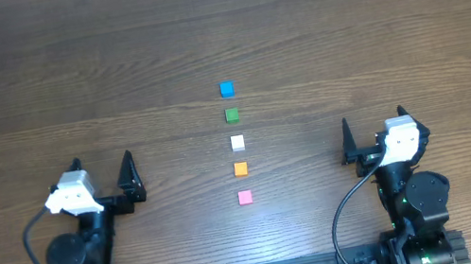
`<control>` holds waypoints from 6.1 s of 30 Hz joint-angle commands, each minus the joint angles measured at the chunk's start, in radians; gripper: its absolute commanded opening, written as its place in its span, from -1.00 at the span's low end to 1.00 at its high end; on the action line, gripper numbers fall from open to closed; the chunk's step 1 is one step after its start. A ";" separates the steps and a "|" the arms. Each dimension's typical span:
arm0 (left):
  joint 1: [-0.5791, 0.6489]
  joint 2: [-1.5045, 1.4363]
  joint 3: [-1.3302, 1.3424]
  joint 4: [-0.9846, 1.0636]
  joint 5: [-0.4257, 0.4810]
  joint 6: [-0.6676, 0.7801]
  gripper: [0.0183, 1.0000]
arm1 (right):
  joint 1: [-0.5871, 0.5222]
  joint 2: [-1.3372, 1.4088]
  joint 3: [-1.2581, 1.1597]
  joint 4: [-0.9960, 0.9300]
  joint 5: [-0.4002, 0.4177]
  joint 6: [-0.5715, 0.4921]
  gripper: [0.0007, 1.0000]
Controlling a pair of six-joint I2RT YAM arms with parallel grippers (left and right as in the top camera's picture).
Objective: Stack Cubes
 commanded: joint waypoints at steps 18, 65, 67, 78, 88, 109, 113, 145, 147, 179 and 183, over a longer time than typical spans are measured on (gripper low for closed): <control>-0.504 1.107 1.177 -0.387 0.126 -0.318 1.00 | -0.007 -0.011 -0.008 0.000 -0.012 0.003 0.98; -1.027 1.744 1.216 -0.951 -0.113 -0.870 1.00 | -0.007 -0.011 -0.008 0.000 -0.012 0.003 0.99; -1.027 1.744 1.202 -0.933 -0.128 -0.847 1.00 | -0.007 -0.011 -0.008 0.000 -0.012 0.003 0.98; -1.028 1.736 1.067 -0.790 -0.127 -0.830 1.00 | -0.007 -0.011 -0.008 0.000 -0.012 0.003 0.98; -1.071 1.736 1.066 -0.798 -0.146 -0.795 1.00 | -0.007 -0.011 -0.008 0.000 -0.012 0.003 0.99; -1.104 1.744 1.012 -0.758 -0.175 -0.804 0.98 | -0.007 -0.011 -0.008 0.000 -0.012 0.003 0.99; -1.104 1.744 0.995 -0.734 -0.175 -0.804 0.95 | -0.007 -0.011 -0.008 0.000 -0.012 0.003 0.98; -1.104 1.771 0.982 -0.719 -0.191 -0.827 0.10 | -0.007 -0.011 -0.008 0.000 -0.012 0.003 0.98; -1.104 1.772 0.982 -0.718 -0.191 -0.827 0.07 | -0.007 -0.011 -0.008 0.000 -0.012 0.003 0.98; -1.093 1.778 0.981 -0.721 -0.199 -0.834 -0.31 | -0.007 -0.011 -0.008 0.000 -0.012 0.003 0.98; -1.093 1.778 0.981 -0.723 -0.203 -0.834 -0.31 | -0.007 -0.011 -0.008 0.000 -0.012 0.003 0.98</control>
